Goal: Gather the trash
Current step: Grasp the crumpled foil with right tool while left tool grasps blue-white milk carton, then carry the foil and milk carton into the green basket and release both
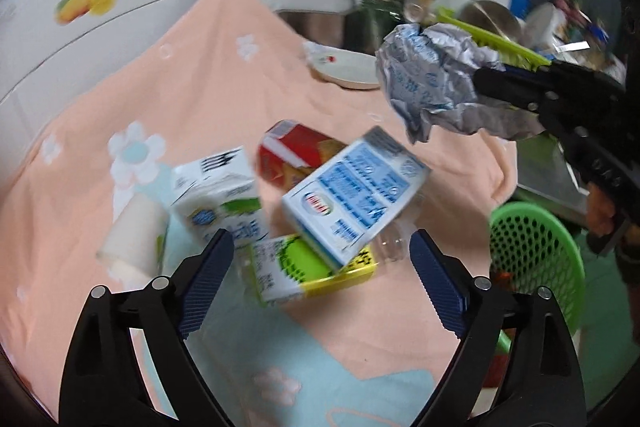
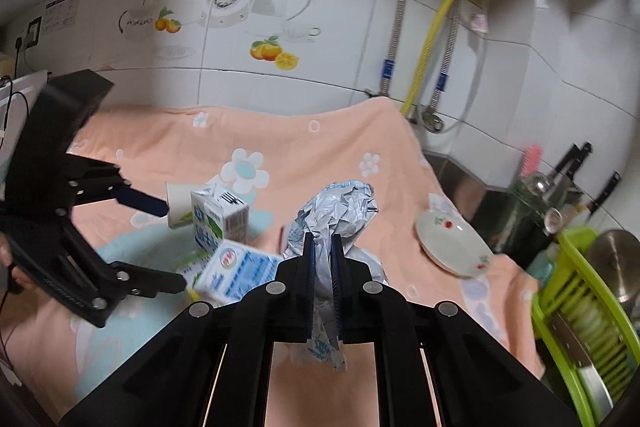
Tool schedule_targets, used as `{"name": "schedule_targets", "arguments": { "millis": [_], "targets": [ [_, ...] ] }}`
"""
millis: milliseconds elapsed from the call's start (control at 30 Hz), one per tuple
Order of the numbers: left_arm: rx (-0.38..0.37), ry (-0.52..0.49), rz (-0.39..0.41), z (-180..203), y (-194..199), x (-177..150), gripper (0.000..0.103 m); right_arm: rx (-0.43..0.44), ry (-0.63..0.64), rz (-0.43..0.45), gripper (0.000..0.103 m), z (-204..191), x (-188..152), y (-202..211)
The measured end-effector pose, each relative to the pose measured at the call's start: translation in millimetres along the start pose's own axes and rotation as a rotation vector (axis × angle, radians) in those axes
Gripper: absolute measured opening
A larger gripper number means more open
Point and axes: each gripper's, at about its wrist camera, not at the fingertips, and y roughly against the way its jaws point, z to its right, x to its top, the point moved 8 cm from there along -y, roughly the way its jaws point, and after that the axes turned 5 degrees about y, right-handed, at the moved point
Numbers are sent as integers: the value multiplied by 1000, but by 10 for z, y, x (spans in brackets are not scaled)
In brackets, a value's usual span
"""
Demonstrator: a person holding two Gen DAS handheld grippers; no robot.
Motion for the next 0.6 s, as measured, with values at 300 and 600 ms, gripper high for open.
{"name": "schedule_targets", "arguments": {
  "millis": [300,600],
  "targets": [
    [1,-172,-30,231,-327,179,92,-54,-75,-26,8,185,-416,379],
    [-38,-291,-97,393,-614,246,92,-89,-136,-79,8,270,-828,581]
  ]
}}
